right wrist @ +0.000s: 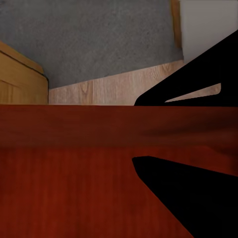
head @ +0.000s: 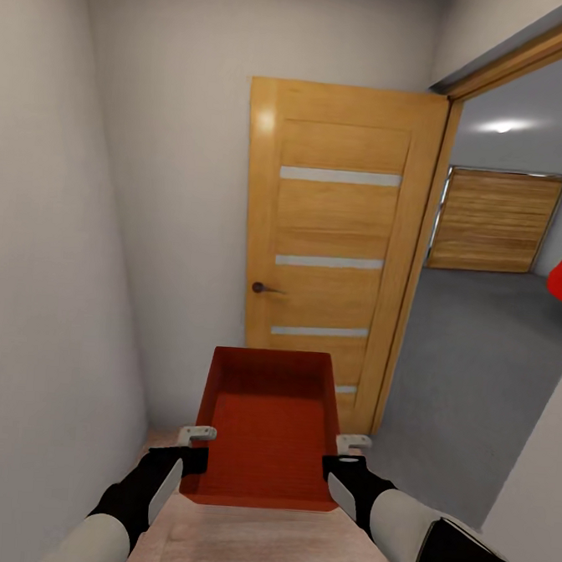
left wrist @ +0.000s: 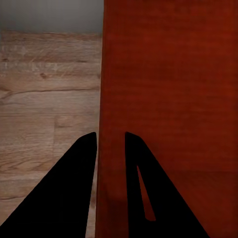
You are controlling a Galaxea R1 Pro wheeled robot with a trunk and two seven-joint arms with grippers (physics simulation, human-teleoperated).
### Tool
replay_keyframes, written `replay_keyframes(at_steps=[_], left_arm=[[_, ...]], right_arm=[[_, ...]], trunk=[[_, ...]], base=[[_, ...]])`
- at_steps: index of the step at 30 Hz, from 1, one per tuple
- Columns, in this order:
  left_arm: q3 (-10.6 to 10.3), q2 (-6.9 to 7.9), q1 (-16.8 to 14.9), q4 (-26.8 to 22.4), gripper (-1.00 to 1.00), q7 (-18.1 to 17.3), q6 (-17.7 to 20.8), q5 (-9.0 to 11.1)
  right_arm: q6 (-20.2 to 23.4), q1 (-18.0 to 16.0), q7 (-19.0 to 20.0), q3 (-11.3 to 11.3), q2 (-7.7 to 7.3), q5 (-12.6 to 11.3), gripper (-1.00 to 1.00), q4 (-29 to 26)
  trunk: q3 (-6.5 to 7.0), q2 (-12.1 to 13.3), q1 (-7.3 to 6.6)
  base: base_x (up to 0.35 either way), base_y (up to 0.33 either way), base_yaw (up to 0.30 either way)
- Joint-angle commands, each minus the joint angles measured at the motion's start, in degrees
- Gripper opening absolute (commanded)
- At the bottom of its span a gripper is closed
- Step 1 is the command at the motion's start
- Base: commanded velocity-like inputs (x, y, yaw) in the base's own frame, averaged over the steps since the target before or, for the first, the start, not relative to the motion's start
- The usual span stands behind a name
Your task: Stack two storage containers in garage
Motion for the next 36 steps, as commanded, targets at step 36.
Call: replay_keyframes(at_steps=[36], left_arm=[[0.08,-0.04,0.04,-0.87,-1.00,0.61,0.61,-1.22]], right_arm=[[0.42,-0.06,-1.26,-1.48,-0.41,1.53,-1.00,-0.16]], trunk=[[-0.02,-0.04,0.05]], base=[[0.093,0.001,-0.048]])
